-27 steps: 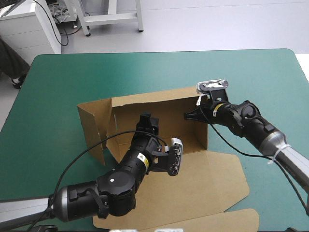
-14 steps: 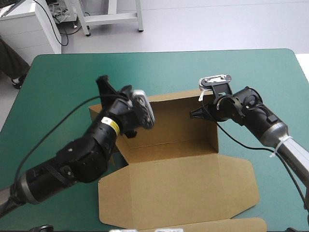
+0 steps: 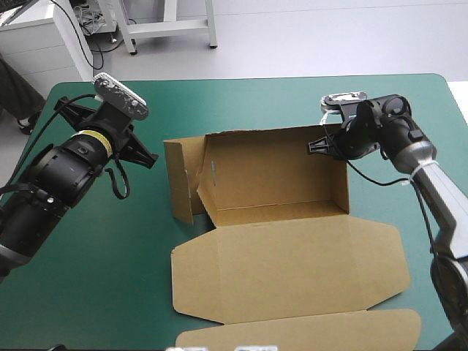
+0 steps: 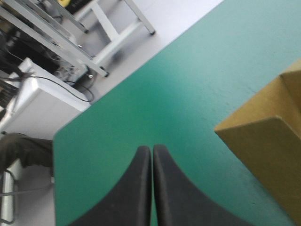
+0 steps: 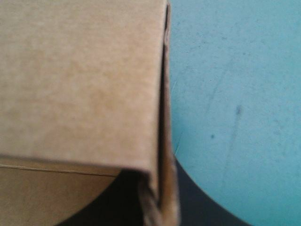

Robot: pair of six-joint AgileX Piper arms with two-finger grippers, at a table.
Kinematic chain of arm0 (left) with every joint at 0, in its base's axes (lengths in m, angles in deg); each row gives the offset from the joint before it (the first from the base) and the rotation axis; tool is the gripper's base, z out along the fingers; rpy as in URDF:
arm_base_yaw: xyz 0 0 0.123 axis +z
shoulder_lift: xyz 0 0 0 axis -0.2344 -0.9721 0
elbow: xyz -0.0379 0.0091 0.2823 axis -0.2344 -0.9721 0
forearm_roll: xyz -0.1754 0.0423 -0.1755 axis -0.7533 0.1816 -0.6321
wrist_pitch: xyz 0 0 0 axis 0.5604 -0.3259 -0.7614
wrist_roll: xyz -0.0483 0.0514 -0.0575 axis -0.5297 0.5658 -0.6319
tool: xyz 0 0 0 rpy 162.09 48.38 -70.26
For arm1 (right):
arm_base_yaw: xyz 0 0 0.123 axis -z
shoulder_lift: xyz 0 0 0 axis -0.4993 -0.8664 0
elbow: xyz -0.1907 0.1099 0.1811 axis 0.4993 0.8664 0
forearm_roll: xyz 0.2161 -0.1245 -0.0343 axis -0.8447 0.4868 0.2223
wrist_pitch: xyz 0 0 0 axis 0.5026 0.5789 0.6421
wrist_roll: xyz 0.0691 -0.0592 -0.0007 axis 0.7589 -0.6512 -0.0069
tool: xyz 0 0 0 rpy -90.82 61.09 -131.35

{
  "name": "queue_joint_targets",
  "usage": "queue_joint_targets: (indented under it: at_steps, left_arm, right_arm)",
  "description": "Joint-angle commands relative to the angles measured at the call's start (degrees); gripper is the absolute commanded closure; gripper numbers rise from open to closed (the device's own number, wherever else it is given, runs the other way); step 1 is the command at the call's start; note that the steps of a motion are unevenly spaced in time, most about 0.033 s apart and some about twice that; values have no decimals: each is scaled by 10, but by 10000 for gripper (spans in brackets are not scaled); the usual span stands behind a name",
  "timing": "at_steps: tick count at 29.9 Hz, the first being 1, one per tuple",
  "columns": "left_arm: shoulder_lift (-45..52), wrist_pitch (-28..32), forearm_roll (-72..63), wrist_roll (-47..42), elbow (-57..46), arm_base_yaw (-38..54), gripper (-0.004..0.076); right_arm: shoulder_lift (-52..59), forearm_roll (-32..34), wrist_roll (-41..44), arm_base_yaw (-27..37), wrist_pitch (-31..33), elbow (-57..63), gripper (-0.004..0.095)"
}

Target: Fold the box

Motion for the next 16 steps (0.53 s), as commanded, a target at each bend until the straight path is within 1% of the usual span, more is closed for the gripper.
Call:
queue_joint_targets:
  at_steps: [1, 4, 7, 9, 14, 16]
  left_arm:
    - [36, 70, -120, 54, -12, 43, 731]
    - [67, 102, -144, 54, -62, 59, 731]
    - [109, 114, -147, 46, -128, 59, 731]
    - [146, 131, -153, 46, -181, 59, 731]
    - [253, 194, -220, 44, -304, 59, 731]
    - [295, 204, -227, 44, -343, 59, 731]
  right_arm:
    - [-30, -27, -43, 20, -1, -54, 928]
    - [-74, -28, -56, 20, 4, -79, 928]
    - [-112, -40, -65, 20, 13, -95, 928]
    - [-130, -45, -74, 19, 15, -95, 928]
    - [-158, -42, -81, 19, 22, -95, 928]
    - [-162, -42, -84, 19, 20, -95, 928]
